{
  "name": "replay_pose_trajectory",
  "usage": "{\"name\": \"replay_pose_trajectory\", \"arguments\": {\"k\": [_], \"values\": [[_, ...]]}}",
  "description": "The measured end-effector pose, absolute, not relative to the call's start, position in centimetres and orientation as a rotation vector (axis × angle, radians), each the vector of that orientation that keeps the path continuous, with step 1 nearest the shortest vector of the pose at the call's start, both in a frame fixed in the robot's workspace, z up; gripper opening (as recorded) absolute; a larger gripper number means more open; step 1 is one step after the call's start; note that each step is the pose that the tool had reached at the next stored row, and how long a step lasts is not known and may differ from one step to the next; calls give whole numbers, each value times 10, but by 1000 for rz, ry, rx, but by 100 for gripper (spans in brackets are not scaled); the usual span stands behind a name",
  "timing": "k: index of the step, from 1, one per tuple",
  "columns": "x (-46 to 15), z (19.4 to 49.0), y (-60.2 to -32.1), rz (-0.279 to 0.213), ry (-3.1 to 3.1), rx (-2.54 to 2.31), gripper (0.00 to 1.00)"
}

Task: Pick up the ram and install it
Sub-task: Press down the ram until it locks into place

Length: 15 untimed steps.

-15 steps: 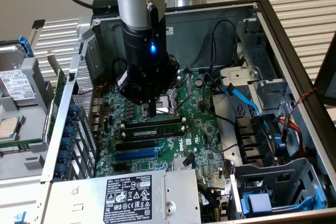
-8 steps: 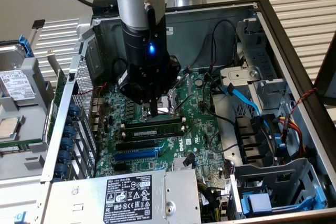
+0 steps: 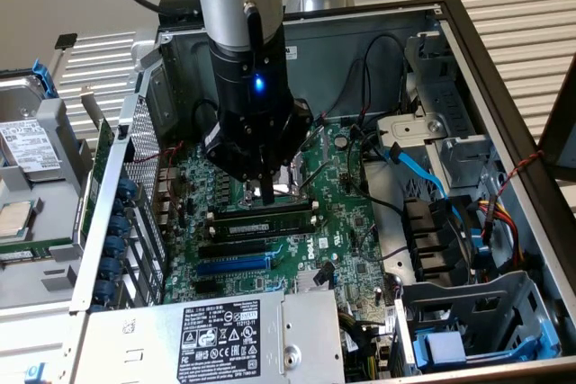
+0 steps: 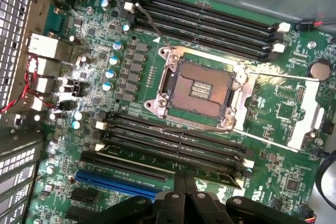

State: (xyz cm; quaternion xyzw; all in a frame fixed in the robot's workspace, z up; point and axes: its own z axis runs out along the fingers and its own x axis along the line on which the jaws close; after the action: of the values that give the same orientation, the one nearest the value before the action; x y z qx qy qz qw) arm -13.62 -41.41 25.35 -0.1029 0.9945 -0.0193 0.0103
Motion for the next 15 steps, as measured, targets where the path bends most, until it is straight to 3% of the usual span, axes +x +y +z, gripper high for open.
{"name": "replay_pose_trajectory", "arguments": {"k": [15], "values": [[-136,252,-414,-66,3129,7,11]]}}
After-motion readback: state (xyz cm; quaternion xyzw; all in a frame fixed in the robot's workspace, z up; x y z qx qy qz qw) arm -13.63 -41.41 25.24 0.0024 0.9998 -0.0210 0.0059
